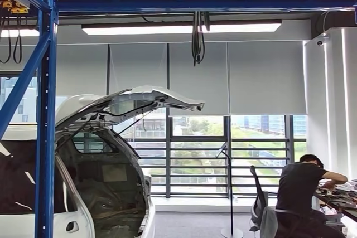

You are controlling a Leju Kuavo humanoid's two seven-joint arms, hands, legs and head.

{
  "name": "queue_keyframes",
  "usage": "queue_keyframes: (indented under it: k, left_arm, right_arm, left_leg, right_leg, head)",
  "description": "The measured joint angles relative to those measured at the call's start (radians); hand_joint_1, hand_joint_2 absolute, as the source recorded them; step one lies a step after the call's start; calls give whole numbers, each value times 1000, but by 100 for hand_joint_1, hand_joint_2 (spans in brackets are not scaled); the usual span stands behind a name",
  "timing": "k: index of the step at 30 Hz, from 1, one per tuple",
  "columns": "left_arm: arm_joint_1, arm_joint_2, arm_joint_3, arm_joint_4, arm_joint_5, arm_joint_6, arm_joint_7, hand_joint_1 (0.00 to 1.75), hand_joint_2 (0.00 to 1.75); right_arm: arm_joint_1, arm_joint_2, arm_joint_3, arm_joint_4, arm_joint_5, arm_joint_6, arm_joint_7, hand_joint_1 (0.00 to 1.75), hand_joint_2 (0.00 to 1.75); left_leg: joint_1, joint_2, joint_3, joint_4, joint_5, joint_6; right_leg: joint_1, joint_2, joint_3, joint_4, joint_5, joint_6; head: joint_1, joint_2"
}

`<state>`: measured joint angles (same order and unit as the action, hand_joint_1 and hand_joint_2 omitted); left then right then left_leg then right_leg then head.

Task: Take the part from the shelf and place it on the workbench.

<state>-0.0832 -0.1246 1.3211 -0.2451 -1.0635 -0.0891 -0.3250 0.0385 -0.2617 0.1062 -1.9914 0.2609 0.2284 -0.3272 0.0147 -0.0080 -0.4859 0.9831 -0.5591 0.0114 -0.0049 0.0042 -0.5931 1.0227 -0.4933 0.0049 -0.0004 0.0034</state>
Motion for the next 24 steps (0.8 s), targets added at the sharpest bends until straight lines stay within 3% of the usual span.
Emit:
queue_keyframes:
  k: [2, 16, 20, 24]
  left_arm:
    - [0, -1, 1, 1, 3, -5, 0, 0, 0]
    - [-4, -19, 3, 11, 2, -22, 7, 0, 0]
    - [-7, -28, 2, 15, -4, -25, 17, 0, 0]
    - [-8, -40, 2, 18, -4, -26, 21, 0, 0]
  right_arm:
    - [-5, -57, 5, 12, -8, 10, 34, 0, 175]
    - [-44, -486, 54, 22, -149, 131, 279, 0, 175]
    - [-113, -571, 131, 33, -157, 155, 311, 0, 175]
    - [-192, -622, 228, 57, -147, 172, 329, 0, 175]
  left_leg:
    - [-1, 0, 1, 0, 0, -2]
    - [-10, 0, 3, 1, -2, 1]
    - [-10, 0, 4, 1, -2, 1]
    - [-9, 0, 5, 1, -2, 1]
  right_leg:
    - [-1, 0, 2, 0, 0, 0]
    - [-8, -1, 6, -5, 1, 3]
    - [-9, -1, 6, -5, 1, 3]
    - [-9, -1, 7, -5, 1, 3]
  head:
    - [0, 0]
    - [0, 0]
    - [0, 0]
    - [0, 0]
